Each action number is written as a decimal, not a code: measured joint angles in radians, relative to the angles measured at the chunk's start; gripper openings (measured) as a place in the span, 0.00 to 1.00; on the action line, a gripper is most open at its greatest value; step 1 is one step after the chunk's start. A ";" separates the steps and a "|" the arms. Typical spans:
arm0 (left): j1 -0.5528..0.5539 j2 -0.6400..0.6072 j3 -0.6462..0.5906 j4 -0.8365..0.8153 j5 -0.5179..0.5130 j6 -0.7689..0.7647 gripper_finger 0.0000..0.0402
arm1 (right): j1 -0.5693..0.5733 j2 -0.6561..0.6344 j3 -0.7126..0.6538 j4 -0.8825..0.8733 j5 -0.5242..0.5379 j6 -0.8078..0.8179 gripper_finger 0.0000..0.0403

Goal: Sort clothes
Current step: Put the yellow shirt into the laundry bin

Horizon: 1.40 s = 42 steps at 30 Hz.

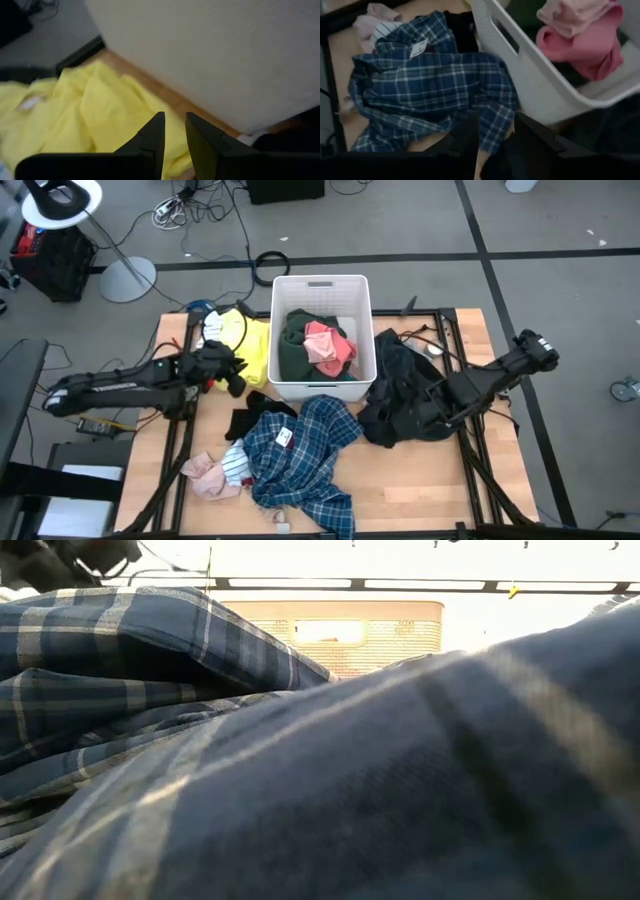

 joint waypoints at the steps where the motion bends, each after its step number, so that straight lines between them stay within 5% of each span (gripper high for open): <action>1: 0.030 -0.001 -0.013 0.005 0.017 0.000 0.20 | 0.012 -0.001 -0.012 0.002 0.009 0.029 0.31; 13: 0.256 0.020 -0.104 0.064 0.222 -0.011 0.20 | 0.171 -0.002 -0.190 -0.069 0.189 0.466 0.31; 20: 0.257 0.032 -0.120 0.114 0.176 -0.077 0.27 | 0.199 -0.001 -0.256 -0.070 0.204 0.604 0.31; 30: 0.256 0.103 -0.120 0.115 -0.031 -0.110 0.47 | 0.198 -0.001 -0.259 -0.081 0.257 0.625 0.31; 42: 0.277 0.334 -0.237 0.290 0.023 -0.205 0.48 | 0.198 -0.001 -0.259 -0.089 0.261 0.626 0.31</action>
